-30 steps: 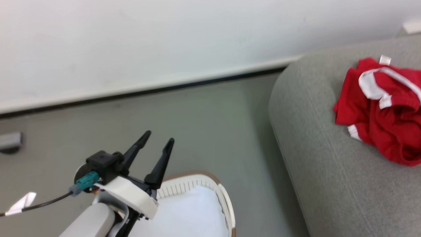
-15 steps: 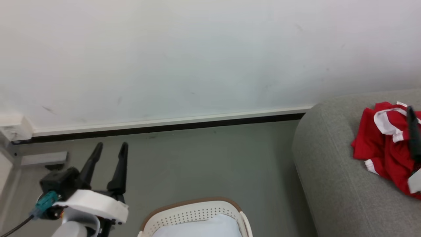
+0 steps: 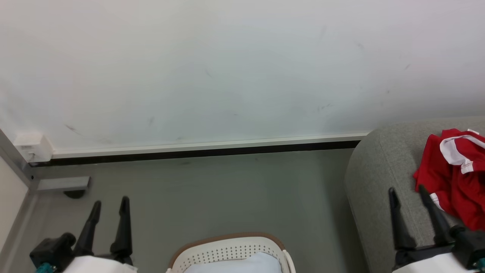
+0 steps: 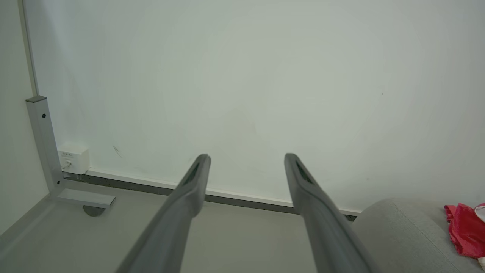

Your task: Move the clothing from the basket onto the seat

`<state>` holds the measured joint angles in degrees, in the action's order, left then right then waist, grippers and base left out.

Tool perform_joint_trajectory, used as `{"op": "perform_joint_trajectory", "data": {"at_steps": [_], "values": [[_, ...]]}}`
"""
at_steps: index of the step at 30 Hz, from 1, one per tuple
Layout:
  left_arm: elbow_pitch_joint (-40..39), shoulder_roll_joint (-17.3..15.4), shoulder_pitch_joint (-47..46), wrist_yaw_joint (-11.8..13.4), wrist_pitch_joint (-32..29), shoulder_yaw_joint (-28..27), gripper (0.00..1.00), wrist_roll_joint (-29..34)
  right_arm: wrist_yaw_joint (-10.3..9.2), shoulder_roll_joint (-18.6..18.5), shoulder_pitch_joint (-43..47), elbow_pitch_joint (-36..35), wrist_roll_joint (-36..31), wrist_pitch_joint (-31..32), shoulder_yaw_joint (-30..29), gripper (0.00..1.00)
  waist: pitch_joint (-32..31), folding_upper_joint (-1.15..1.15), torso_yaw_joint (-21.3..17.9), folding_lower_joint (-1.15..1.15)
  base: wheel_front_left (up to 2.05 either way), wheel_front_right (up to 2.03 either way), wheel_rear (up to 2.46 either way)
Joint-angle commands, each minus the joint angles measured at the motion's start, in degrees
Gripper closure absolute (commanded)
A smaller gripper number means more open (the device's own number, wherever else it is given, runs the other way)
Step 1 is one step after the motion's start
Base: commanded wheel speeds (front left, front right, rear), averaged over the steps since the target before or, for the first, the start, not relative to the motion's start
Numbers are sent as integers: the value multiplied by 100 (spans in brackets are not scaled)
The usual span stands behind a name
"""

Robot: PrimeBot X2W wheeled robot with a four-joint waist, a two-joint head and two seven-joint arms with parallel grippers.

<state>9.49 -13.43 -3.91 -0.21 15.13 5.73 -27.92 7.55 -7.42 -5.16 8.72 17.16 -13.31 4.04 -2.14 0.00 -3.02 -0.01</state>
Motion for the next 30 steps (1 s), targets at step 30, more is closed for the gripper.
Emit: {"op": "perform_joint_trajectory", "data": {"at_steps": [30], "values": [[637,642,103,-733,1,-673,0,894,-13,445,65,201,-229,-191,254,0,34,0,14,1,0,0,0]]}}
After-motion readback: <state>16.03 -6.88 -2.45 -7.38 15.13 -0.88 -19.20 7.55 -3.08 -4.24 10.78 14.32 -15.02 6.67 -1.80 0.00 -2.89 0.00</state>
